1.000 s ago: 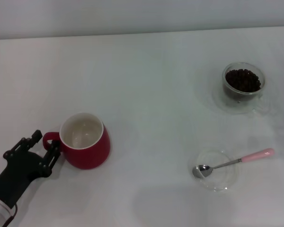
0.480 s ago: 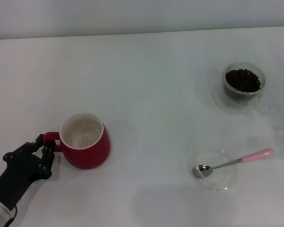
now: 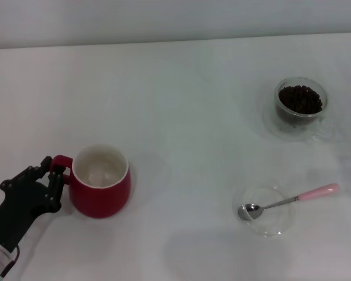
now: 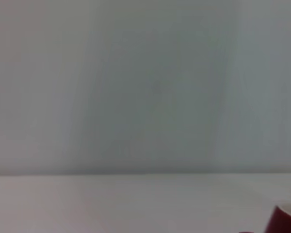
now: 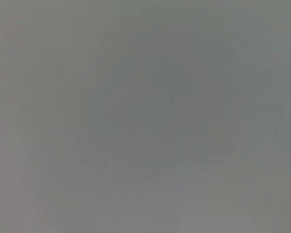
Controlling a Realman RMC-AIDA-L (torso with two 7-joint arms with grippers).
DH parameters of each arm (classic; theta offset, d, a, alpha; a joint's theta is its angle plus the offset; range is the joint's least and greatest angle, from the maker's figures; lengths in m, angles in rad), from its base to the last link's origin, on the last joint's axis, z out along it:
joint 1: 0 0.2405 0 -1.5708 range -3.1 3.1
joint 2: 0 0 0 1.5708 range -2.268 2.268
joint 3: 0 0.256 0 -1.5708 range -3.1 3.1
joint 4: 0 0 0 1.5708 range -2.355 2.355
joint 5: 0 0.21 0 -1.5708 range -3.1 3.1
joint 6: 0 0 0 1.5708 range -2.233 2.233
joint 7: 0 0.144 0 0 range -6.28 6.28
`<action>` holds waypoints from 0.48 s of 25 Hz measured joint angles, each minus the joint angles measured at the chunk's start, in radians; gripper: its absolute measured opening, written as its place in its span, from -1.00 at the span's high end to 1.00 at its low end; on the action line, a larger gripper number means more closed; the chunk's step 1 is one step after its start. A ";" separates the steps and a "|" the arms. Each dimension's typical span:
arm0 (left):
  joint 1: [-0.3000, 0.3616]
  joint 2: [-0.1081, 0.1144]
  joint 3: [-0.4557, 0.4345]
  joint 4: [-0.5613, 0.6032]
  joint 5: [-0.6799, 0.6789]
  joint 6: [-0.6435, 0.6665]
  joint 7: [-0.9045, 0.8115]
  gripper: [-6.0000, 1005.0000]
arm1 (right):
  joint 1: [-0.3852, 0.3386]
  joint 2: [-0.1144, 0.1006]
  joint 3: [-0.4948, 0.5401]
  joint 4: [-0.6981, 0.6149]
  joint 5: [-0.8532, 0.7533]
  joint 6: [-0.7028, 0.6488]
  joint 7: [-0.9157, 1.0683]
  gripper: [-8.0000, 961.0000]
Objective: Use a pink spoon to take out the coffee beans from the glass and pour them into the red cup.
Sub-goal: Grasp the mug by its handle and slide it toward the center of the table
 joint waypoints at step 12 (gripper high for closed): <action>-0.127 0.006 0.010 -0.005 0.036 -0.010 -0.013 0.62 | 0.010 0.000 -0.005 -0.003 -0.006 0.003 0.005 -0.37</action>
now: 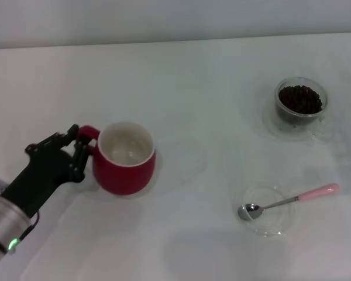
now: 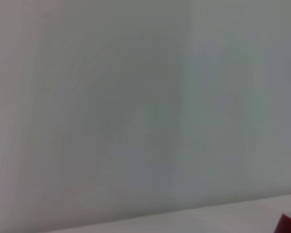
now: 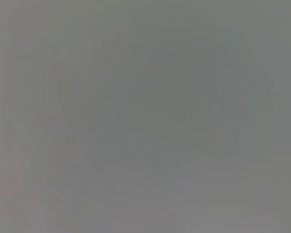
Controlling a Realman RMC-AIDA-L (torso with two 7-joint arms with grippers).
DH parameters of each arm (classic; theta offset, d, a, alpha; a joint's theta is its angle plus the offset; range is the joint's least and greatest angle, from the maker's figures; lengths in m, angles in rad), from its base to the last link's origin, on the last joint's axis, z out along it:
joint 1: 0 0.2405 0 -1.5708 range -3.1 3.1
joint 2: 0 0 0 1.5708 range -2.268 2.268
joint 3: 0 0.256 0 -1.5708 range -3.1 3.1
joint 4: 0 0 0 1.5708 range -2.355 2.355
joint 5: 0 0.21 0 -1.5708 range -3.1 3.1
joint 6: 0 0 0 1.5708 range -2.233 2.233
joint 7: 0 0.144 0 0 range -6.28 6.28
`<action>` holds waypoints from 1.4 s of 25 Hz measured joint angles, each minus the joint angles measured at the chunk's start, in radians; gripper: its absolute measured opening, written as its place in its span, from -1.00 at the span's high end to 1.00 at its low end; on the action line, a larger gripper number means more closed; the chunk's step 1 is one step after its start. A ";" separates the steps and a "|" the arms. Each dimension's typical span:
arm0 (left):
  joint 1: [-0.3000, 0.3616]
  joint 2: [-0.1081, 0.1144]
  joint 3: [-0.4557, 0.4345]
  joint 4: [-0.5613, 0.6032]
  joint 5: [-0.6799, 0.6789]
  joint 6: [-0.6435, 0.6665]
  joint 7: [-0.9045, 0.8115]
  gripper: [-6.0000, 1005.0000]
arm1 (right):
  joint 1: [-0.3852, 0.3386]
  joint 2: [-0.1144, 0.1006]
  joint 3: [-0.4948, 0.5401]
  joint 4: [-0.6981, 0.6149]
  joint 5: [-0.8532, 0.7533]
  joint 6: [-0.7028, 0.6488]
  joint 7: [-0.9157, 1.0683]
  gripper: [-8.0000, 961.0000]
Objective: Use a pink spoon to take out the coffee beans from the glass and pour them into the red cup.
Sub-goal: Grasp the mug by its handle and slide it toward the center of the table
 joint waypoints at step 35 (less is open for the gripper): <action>-0.306 -0.005 -0.010 -0.040 0.206 0.400 -0.133 0.69 | 0.018 0.000 0.005 -0.009 0.006 -0.024 -0.003 -0.37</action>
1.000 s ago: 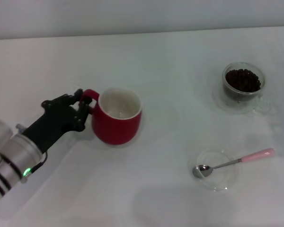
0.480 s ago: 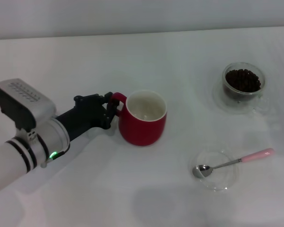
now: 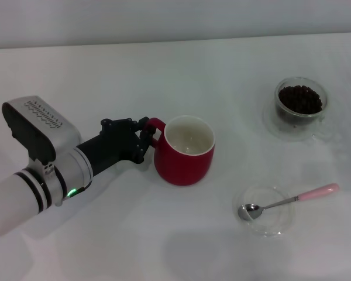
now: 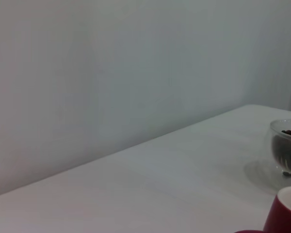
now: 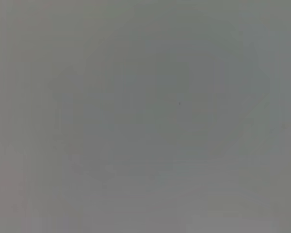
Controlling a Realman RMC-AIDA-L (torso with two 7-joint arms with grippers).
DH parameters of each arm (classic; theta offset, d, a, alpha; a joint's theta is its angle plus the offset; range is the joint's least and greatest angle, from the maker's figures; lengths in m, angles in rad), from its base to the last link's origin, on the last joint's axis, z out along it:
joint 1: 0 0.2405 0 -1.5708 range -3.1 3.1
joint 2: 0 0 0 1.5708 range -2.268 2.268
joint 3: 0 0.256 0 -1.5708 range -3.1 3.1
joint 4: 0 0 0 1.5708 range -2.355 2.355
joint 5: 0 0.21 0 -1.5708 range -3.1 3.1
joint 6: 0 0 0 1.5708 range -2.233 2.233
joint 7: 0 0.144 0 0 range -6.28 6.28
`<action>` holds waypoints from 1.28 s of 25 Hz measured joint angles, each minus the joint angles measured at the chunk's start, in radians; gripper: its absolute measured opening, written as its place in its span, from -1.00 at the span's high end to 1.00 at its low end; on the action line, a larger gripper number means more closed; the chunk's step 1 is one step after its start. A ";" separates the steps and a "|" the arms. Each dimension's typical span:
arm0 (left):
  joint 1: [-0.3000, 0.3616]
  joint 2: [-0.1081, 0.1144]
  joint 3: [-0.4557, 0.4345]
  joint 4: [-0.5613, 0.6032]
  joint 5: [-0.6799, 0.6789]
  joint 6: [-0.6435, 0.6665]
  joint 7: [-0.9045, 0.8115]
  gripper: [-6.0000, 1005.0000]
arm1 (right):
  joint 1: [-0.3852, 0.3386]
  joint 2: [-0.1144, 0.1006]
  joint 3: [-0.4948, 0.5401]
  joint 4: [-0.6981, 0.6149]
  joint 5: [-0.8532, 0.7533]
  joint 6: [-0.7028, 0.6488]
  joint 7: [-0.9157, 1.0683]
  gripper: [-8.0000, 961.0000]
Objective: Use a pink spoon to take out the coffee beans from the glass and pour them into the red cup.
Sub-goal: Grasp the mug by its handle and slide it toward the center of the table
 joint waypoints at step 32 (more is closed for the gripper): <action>0.204 0.001 -0.067 0.042 -0.013 -0.249 0.145 0.08 | 0.007 0.000 0.000 -0.017 0.000 -0.019 0.003 -0.36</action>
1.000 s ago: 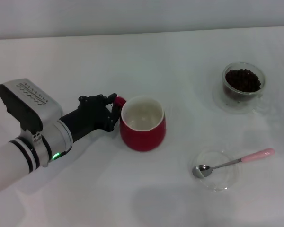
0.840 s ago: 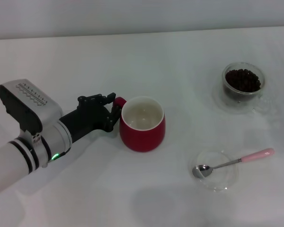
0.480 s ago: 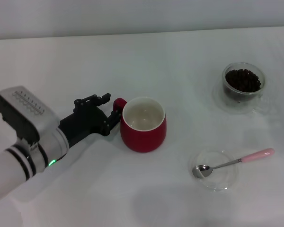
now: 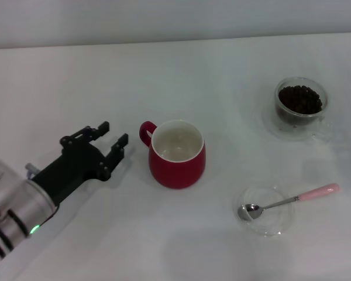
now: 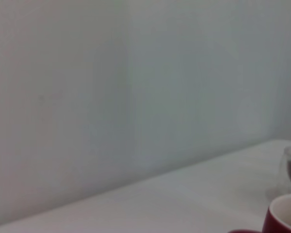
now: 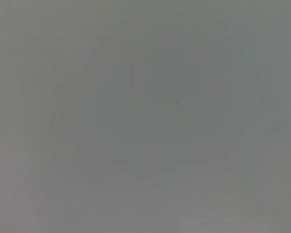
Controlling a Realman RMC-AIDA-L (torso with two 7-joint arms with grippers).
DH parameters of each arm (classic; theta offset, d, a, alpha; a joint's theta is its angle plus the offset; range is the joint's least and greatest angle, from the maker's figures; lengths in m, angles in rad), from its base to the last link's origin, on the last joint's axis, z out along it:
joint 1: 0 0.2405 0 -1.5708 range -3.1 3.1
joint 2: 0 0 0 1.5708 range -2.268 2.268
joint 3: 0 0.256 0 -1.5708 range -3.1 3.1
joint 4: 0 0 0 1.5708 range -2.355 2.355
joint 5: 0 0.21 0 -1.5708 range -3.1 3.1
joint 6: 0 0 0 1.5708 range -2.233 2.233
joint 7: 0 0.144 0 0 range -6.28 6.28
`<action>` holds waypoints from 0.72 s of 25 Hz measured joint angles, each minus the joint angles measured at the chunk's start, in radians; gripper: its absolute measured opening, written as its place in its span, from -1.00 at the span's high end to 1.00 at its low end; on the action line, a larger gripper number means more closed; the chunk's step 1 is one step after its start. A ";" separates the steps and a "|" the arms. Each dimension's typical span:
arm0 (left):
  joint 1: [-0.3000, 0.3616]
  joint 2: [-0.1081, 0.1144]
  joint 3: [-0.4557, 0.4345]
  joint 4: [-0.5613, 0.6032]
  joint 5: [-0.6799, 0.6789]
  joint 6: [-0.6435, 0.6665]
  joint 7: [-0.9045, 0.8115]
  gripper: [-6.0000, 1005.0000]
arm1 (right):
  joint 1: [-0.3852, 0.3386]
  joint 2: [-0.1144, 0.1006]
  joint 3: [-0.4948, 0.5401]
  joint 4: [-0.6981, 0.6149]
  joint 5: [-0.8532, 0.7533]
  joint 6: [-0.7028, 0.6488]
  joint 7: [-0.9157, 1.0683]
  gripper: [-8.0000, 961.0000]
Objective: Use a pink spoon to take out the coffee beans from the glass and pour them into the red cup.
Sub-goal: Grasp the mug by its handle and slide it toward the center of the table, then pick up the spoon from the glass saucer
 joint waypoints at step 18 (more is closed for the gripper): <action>0.166 0.001 0.000 0.050 -0.184 -0.290 0.001 0.08 | -0.056 -0.002 -0.062 -0.002 -0.030 0.026 0.101 -0.37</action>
